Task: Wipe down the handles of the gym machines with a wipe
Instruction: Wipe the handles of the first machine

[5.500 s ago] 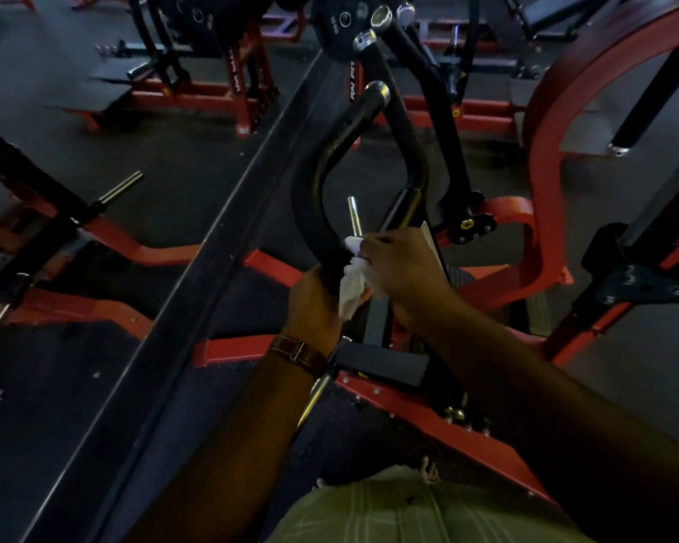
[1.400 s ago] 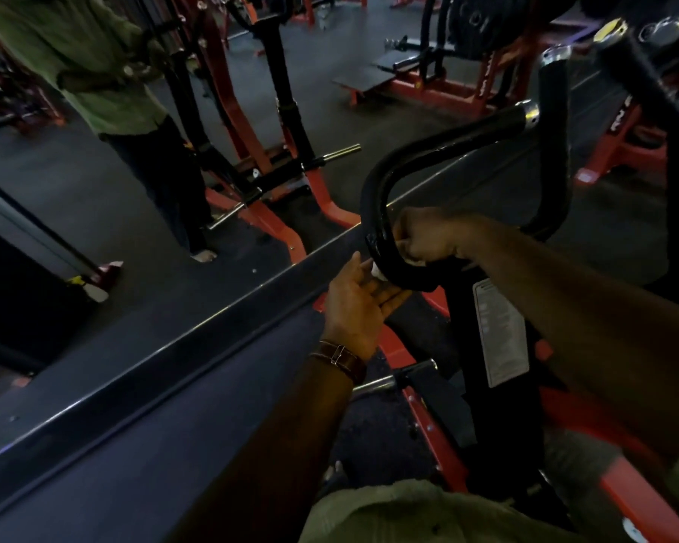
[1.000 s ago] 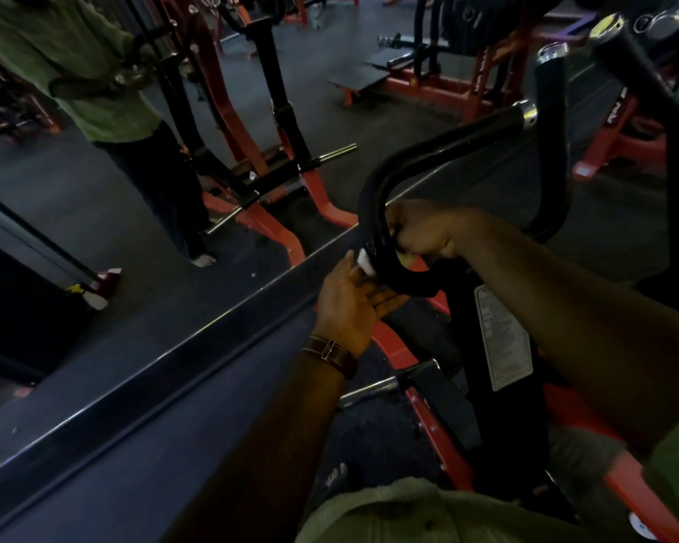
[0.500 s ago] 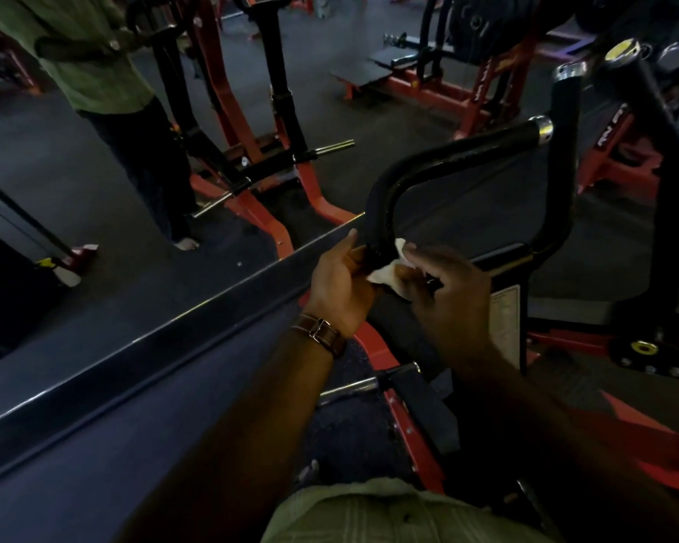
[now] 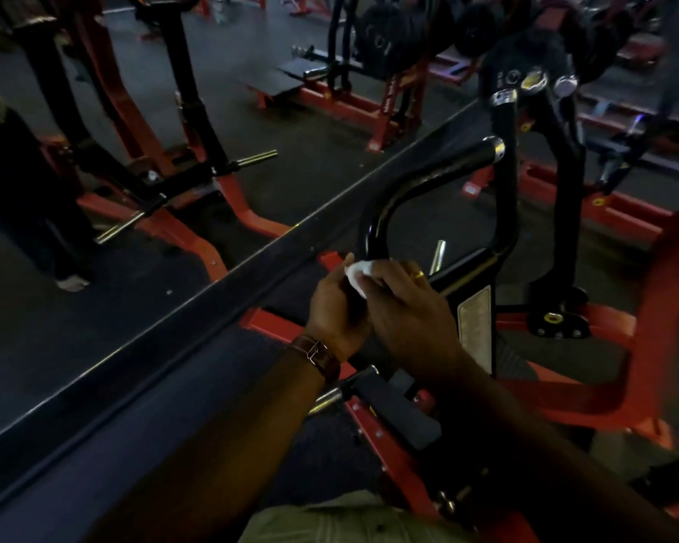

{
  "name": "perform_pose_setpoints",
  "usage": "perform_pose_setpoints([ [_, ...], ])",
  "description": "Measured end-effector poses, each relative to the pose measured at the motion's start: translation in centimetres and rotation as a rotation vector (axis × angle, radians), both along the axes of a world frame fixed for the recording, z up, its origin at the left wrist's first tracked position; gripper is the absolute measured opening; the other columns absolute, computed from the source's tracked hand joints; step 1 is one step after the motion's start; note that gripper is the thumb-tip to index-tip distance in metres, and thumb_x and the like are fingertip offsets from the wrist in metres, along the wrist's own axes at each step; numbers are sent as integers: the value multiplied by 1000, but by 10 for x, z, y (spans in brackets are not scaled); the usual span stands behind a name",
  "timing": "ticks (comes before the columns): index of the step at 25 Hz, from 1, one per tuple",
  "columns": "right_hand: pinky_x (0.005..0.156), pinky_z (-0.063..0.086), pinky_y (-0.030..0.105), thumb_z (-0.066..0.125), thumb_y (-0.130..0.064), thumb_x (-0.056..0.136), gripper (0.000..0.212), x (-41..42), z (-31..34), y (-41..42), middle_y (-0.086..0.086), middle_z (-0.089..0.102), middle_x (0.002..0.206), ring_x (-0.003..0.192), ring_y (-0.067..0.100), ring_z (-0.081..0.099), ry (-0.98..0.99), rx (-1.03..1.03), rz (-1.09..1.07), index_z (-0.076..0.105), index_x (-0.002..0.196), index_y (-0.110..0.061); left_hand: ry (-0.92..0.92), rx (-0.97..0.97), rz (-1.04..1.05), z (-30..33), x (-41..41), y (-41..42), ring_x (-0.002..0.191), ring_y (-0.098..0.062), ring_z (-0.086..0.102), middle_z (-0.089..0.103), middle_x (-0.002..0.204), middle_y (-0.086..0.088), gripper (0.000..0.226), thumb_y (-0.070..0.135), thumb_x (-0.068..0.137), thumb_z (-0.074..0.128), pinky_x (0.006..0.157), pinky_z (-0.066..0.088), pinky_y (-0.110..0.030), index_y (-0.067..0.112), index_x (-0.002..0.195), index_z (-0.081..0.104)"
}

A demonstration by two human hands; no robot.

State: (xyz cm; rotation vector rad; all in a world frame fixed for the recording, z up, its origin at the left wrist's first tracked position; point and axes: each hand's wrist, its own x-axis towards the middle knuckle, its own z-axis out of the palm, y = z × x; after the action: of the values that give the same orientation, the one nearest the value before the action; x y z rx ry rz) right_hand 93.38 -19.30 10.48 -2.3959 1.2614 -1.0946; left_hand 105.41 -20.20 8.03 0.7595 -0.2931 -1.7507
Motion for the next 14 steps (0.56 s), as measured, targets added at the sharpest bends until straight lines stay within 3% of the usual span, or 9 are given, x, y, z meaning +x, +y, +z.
perform_pose_setpoints([
  [2, 77, 53, 33, 41, -28, 96, 36, 20, 27, -13, -2, 55, 117, 103, 14, 49, 133, -167, -59, 68, 116, -15, -13, 5, 26, 2, 2, -2, 80, -18, 56, 53, 88, -5, 24, 30, 97, 48, 77, 43, -30, 12, 87, 61],
  [5, 67, 53, 32, 47, -27, 94, 29, 41, 53, -25, 2, 48, 119, 102, 21, 50, 314, -363, -220, 65, 108, -9, -9, -23, 13, 6, 11, -5, 77, -16, 50, 46, 83, -2, 25, 30, 100, 46, 69, 43, -26, 15, 84, 59],
  [7, 63, 55, 34, 52, -22, 92, 25, 42, 42, -9, 7, 53, 121, 101, 26, 58, 396, -356, -260, 66, 103, -5, -7, -17, -56, 7, 22, -12, 97, -21, 57, 57, 101, -6, 29, 35, 99, 49, 84, 47, -30, 12, 99, 67],
  [9, 55, 56, 37, 46, -21, 90, 29, 39, 21, 13, 10, 56, 116, 89, 30, 63, 455, -365, -221, 66, 98, -1, -54, 4, -168, 10, 29, -14, 114, -25, 59, 63, 121, -12, 43, 42, 95, 53, 105, 41, -35, 8, 117, 66],
  [10, 53, 56, 38, 44, -21, 89, 31, 36, 16, 18, 11, 58, 113, 85, 30, 63, 480, -363, -197, 66, 97, -1, -55, -9, -206, 11, 30, -14, 116, -26, 58, 63, 124, -14, 47, 44, 95, 52, 109, 39, -35, 7, 120, 66],
  [11, 52, 55, 39, 46, -20, 89, 28, 37, 18, 16, 12, 60, 112, 85, 29, 62, 499, -360, -187, 65, 98, -1, -83, -18, -197, 12, 29, -14, 112, -25, 60, 66, 118, -13, 43, 42, 97, 49, 104, 41, -34, 8, 114, 68],
  [14, 61, 53, 35, 55, -17, 92, 18, 52, 48, -11, 8, 58, 114, 94, 24, 58, 457, -322, -321, 65, 98, -4, -179, -81, -167, 21, 27, -9, 78, -14, 69, 72, 83, -3, 32, 27, 103, 42, 68, 54, -25, 12, 92, 68],
])
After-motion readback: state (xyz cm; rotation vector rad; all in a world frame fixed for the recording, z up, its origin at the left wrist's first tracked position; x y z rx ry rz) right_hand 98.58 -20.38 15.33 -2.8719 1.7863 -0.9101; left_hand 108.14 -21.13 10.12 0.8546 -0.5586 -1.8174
